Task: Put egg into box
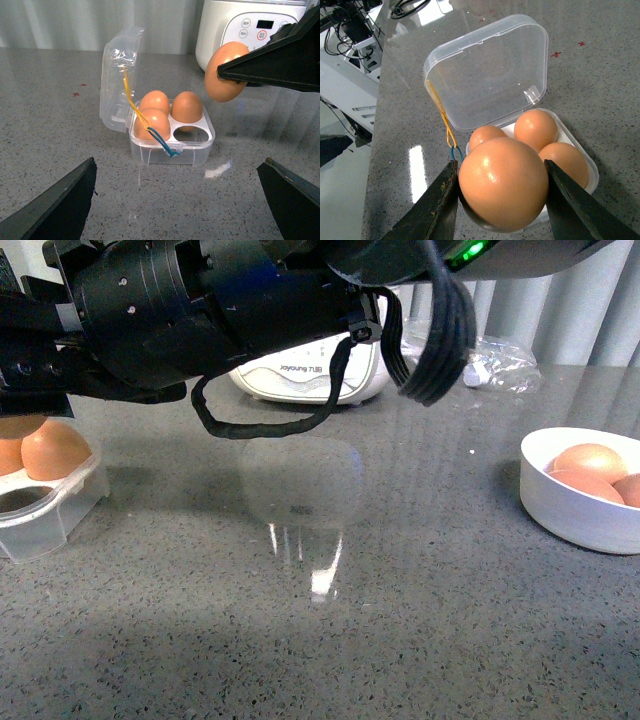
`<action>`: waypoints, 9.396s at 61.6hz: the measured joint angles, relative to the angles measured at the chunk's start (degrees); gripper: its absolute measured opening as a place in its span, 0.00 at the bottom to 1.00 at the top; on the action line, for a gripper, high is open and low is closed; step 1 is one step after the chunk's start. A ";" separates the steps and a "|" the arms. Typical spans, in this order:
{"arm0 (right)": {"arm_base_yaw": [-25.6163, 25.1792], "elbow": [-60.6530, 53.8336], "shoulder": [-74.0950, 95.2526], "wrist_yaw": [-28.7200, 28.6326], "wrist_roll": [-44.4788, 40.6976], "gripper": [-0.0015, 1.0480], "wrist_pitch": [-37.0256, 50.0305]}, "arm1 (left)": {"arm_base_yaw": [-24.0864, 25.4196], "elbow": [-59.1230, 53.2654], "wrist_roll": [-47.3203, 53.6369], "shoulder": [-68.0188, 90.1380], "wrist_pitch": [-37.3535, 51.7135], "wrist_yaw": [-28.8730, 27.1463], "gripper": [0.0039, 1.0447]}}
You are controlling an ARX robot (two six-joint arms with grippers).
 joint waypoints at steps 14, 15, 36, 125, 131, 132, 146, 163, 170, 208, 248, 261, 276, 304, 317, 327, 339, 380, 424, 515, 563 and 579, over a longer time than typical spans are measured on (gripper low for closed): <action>0.98 3.26 1.68 0.07 -1.01 0.40 -2.19 | 0.02 0.00 0.00 0.00 0.00 0.00 0.94; 1.11 3.56 1.81 0.09 -1.22 0.40 -2.40 | 0.02 0.00 0.00 0.00 0.00 0.00 0.94; 2.21 7.04 4.63 1.09 -2.97 0.40 -4.96 | 0.02 0.00 0.00 0.00 0.00 0.00 0.94; -8.31 -5.01 -6.71 12.66 -3.17 0.93 3.76 | 0.00 0.00 0.00 0.00 0.00 0.00 0.94; -11.89 -8.90 -10.71 19.47 -2.93 0.93 5.11 | 0.00 0.00 0.00 0.00 0.00 0.00 0.94; -12.68 -9.84 -11.58 21.33 -2.95 0.93 5.33 | 0.00 0.00 0.00 0.00 0.00 0.00 0.94; -19.19 -23.80 -24.17 39.65 -12.13 0.93 11.52 | 0.02 0.00 0.00 0.00 0.00 0.00 0.94; -24.90 -41.46 -45.55 48.72 -25.57 0.93 16.55 | 0.00 0.00 0.00 0.00 0.00 0.00 0.94; -28.26 -45.11 -53.13 49.35 -26.84 0.93 14.38 | 0.02 0.00 0.00 0.00 0.00 0.00 0.94; -39.34 -69.24 -81.24 37.62 -3.15 0.03 7.85 | 0.02 0.00 0.00 0.00 0.00 0.02 0.94; -39.34 -78.05 -95.51 37.55 -3.10 0.03 2.71 | 0.02 0.00 0.00 0.00 0.00 0.00 0.94; -39.34 -80.39 -99.01 37.53 -3.10 0.03 2.01 | 0.00 0.00 0.00 0.00 0.00 0.00 0.94; -39.34 -80.35 -108.00 37.48 -3.13 0.03 -8.55 | 0.02 0.00 0.00 0.00 0.00 0.00 0.94; -39.34 -80.35 -112.41 37.53 -3.10 0.03 -11.58 | 0.00 0.00 0.00 -0.02 0.00 0.00 0.94; -39.34 -80.35 -112.41 37.53 -3.13 0.27 -11.58 | 0.02 0.00 0.00 -0.02 0.00 0.00 0.94; -39.34 -80.35 -112.41 37.53 -3.13 0.54 -11.58 | 0.00 0.00 0.00 -0.02 0.00 0.00 0.94; -39.34 -80.35 -112.41 37.53 -3.10 0.86 -11.58 | 0.02 0.00 0.00 -0.02 0.00 0.00 0.94; -39.34 -80.35 -112.41 37.53 -3.06 0.93 -11.58 | 8.68 9.11 1.29 20.15 -3.39 -6.88 0.94; -39.34 -80.35 -112.43 37.53 -3.06 0.93 -11.58 | 29.14 36.46 7.98 74.36 22.12 15.12 0.94; -39.34 -80.35 -112.43 37.55 -3.06 0.93 -11.58 | 9.33 34.27 8.59 57.33 11.85 13.44 0.94; -39.34 -80.35 -112.43 37.55 -3.06 0.93 -11.58 | 17.90 14.58 0.85 34.21 17.66 17.33 0.37; -39.34 -80.35 -112.43 37.55 -3.06 0.93 -11.58 | 11.06 7.89 0.11 27.15 17.68 10.51 0.03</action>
